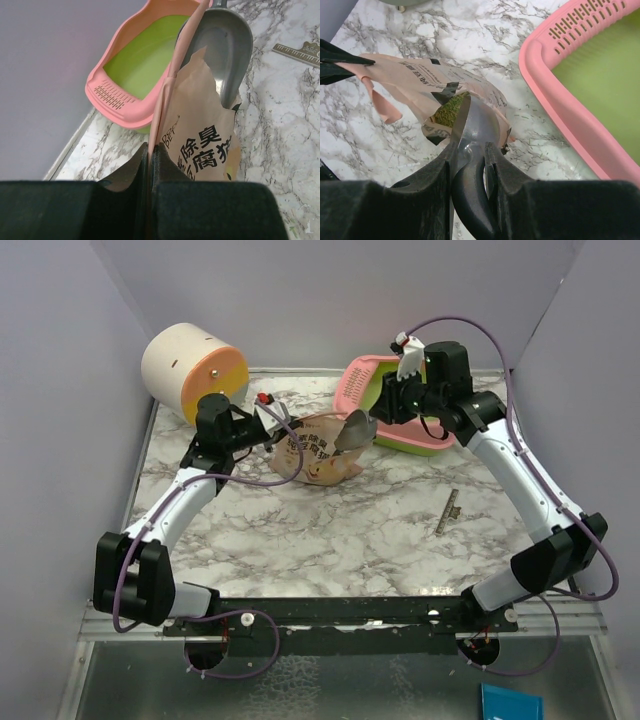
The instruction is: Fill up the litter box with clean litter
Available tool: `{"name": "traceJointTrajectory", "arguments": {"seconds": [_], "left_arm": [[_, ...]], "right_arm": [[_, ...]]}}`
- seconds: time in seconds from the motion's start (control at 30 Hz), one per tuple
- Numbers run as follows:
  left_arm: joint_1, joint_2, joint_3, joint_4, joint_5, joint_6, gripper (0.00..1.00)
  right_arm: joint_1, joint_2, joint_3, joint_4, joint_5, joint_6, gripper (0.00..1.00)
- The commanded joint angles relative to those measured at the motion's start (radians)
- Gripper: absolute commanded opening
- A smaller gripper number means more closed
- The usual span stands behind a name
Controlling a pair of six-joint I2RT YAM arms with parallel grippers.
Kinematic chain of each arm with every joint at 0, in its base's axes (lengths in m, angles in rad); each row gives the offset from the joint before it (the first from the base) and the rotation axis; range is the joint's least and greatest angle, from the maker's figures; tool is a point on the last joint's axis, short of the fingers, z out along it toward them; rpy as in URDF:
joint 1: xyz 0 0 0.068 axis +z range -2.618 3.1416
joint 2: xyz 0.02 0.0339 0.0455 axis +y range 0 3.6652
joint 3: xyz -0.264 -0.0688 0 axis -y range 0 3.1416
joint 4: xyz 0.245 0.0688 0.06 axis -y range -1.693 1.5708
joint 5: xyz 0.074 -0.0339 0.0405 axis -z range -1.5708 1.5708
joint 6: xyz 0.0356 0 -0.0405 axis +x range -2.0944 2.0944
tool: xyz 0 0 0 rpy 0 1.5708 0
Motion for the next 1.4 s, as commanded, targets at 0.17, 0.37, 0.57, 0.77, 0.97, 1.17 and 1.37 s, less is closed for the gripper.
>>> {"name": "traceJointTrajectory", "arguments": {"seconds": [0.17,0.37,0.57,0.77,0.97,1.17,1.37], "left_arm": [[-0.023,-0.092,-0.091,0.334,-0.010,-0.161,0.00],[-0.053,-0.094,-0.138,0.388,-0.056,-0.181,0.00],[-0.068,-0.108,-0.152,0.418,-0.074,-0.195,0.00],[-0.068,-0.116,-0.148,0.420,-0.102,-0.174,0.00],[-0.070,-0.103,-0.161,0.425,-0.102,-0.180,0.00],[-0.070,-0.098,-0.167,0.442,-0.121,-0.180,0.00],[-0.070,-0.090,-0.181,0.468,-0.153,-0.189,0.00]], "right_arm": [[0.009,0.080,0.041,0.040,-0.067,0.016,0.01],[0.036,0.124,0.039,0.033,-0.010,0.006,0.01],[0.063,0.175,0.054,-0.001,0.189,-0.030,0.01],[0.087,0.176,0.000,0.032,0.291,-0.052,0.01],[0.111,0.184,-0.072,0.089,0.329,-0.062,0.01],[0.115,0.216,-0.129,0.137,0.315,-0.063,0.01],[0.115,0.247,-0.183,0.180,0.251,-0.037,0.01]]}}
